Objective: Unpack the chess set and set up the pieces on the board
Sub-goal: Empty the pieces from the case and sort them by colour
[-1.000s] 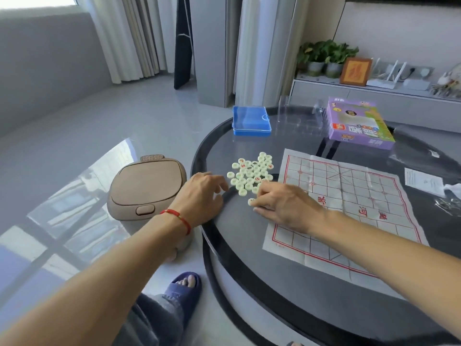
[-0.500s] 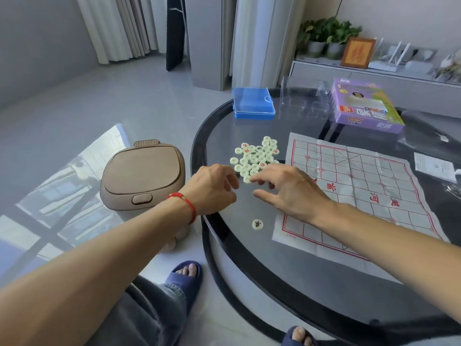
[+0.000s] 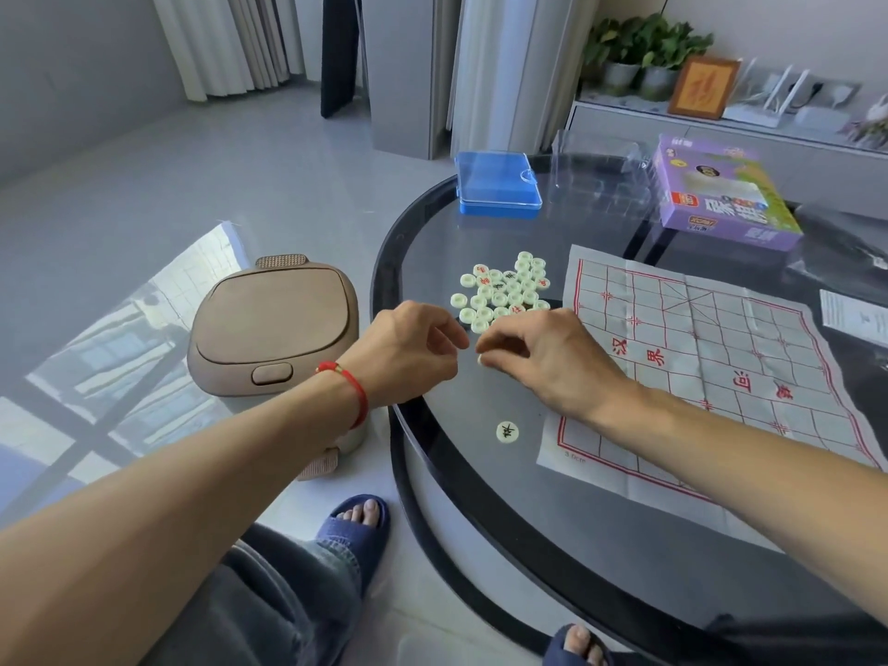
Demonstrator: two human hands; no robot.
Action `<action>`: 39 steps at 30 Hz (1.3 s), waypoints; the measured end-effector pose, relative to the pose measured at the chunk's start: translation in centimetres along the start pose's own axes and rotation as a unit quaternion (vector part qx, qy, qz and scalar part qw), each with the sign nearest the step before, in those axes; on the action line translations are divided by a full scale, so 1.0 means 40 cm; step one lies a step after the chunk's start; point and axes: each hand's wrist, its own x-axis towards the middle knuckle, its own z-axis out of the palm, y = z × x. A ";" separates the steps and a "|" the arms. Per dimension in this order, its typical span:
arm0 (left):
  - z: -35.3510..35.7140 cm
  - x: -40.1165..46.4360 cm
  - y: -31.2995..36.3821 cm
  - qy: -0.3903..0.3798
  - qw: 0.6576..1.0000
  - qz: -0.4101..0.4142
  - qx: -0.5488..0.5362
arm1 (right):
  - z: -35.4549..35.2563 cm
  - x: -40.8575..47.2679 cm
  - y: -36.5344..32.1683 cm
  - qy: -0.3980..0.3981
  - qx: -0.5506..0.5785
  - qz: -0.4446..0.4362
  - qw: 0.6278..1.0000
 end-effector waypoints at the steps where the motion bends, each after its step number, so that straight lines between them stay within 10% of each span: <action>1: 0.005 0.002 0.000 0.002 1.000 0.001 -0.018 | -0.002 0.004 -0.005 0.011 0.074 0.047 0.996; 7: 0.030 0.000 0.009 -0.009 0.983 -0.036 -0.177 | -0.002 -0.009 -0.030 -0.008 0.299 0.168 0.939; 13: 0.018 0.038 -0.033 0.117 0.993 -0.008 0.028 | -0.042 -0.004 0.052 0.080 -0.152 0.042 0.984; 21: 0.046 0.077 -0.052 0.174 0.982 0.001 0.068 | -0.040 -0.017 0.049 0.018 -0.248 -0.054 0.967; 35: 0.040 0.044 -0.018 0.197 0.975 0.072 0.076 | -0.044 -0.021 0.053 -0.018 -0.234 -0.070 0.969; 39: 0.040 0.034 0.009 0.165 0.982 0.089 -0.001 | -0.067 -0.013 0.025 0.041 -0.014 0.051 0.998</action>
